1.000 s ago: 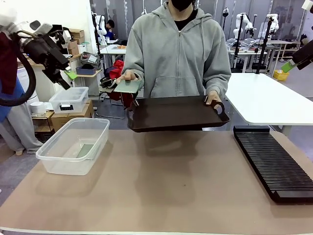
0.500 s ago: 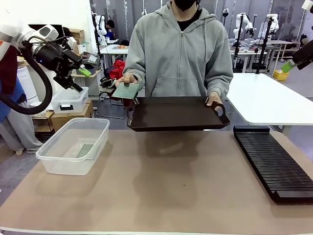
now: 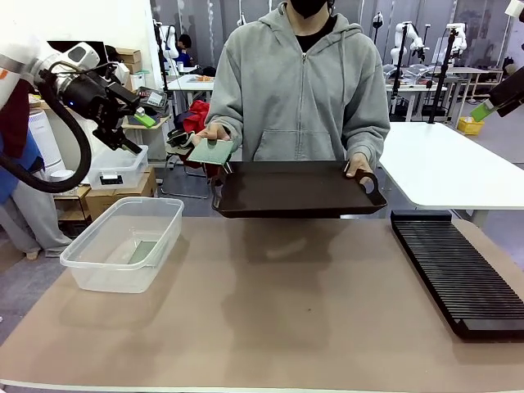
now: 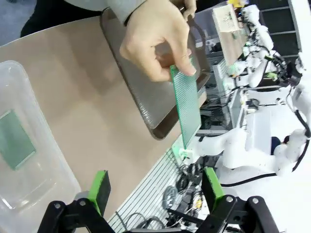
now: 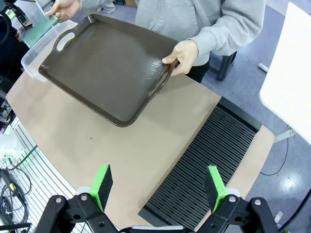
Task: Sort PCBs into racks and boxes based on the side picked up.
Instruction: Pick up the Blank PCB handed by the Human.
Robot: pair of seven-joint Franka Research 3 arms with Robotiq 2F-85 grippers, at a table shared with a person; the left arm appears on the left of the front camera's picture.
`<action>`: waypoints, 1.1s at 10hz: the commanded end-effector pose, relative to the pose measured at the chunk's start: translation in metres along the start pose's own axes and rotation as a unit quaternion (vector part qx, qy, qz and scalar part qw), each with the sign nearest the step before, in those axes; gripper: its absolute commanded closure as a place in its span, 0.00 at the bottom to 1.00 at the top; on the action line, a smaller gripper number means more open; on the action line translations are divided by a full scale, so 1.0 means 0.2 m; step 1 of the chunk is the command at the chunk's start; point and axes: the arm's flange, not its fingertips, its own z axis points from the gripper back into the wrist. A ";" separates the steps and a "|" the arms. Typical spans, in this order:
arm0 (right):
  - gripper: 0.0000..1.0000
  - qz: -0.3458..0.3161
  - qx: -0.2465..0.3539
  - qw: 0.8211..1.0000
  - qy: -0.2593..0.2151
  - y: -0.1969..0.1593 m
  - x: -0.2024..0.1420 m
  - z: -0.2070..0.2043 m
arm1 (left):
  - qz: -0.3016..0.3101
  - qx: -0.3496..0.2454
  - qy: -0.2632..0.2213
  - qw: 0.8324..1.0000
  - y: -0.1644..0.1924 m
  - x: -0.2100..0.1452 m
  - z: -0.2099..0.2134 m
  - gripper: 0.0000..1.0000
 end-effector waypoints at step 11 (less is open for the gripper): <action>0.00 0.000 0.001 1.000 0.001 0.00 0.00 -0.01 | 0.088 -0.139 -0.080 0.983 0.04 0.04 -0.33 0.00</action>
